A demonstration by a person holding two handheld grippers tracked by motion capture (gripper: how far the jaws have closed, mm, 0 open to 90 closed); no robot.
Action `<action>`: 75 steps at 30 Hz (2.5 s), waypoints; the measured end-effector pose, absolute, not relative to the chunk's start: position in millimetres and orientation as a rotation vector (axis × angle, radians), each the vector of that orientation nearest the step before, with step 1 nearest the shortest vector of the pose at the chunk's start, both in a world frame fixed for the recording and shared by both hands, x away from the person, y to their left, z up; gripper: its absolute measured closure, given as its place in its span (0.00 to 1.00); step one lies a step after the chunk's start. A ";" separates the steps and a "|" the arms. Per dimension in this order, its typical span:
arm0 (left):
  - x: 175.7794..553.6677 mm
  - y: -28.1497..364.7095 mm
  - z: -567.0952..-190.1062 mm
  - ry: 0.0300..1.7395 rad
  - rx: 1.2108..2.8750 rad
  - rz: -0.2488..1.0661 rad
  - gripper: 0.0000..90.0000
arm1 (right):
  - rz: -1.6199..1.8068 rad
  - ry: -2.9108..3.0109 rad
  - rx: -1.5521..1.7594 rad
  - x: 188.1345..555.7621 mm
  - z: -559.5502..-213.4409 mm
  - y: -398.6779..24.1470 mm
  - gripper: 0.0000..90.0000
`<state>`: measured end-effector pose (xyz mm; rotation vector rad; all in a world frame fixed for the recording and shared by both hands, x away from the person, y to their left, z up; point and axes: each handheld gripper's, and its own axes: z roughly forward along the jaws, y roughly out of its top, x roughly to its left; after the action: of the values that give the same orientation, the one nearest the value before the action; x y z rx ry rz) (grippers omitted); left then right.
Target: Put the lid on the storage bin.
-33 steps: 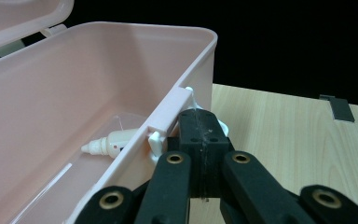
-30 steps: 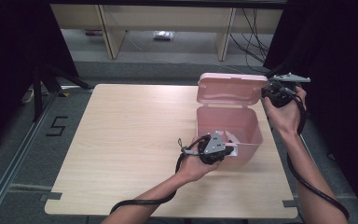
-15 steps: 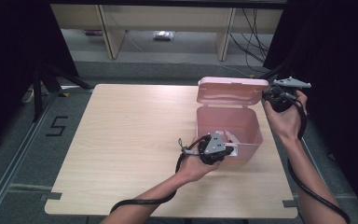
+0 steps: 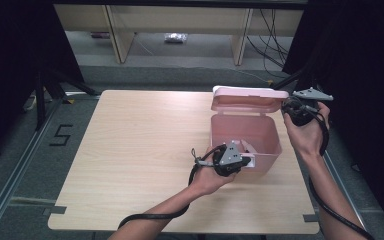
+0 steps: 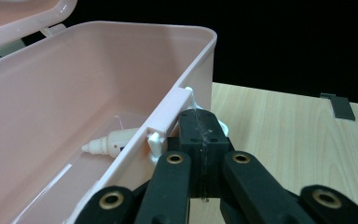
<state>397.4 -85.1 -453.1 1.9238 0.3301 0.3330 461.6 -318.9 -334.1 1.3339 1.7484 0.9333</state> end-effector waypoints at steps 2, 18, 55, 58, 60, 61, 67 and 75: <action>397.3 -85.1 -453.2 0.332 1.922 0.331 1.00 | 0.920 1.760 1.331 460.2 -334.4 -319.4 0.99; 395.4 -84.3 -452.6 0.340 1.922 0.339 1.00 | 0.913 1.753 1.333 450.2 -339.2 -317.8 0.99; 428.8 -6.2 -387.8 0.593 1.634 0.483 1.00 | 0.914 1.748 1.322 425.4 -355.0 -314.5 0.97; 429.1 -6.2 -387.1 0.586 1.635 0.488 1.00 | 0.899 1.756 1.307 423.4 -356.3 -315.5 0.97; 428.9 -6.2 -386.8 0.586 1.635 0.488 1.00 | 0.882 1.772 1.275 423.3 -356.5 -317.9 0.97; 428.8 -6.2 -386.7 0.586 1.634 0.488 1.00 | 0.898 1.767 1.312 422.3 -357.3 -315.6 0.97; 428.4 -6.0 -385.2 0.580 1.630 0.494 1.00 | 0.888 1.767 1.296 421.2 -359.1 -316.6 0.97; 428.2 -6.0 -383.9 0.576 1.632 0.497 1.00 | 0.904 1.766 1.308 419.7 -361.5 -316.7 0.96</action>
<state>428.2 -6.0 -383.9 1.6324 0.5758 0.4969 419.7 -316.7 -361.5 1.3082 1.7657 0.9042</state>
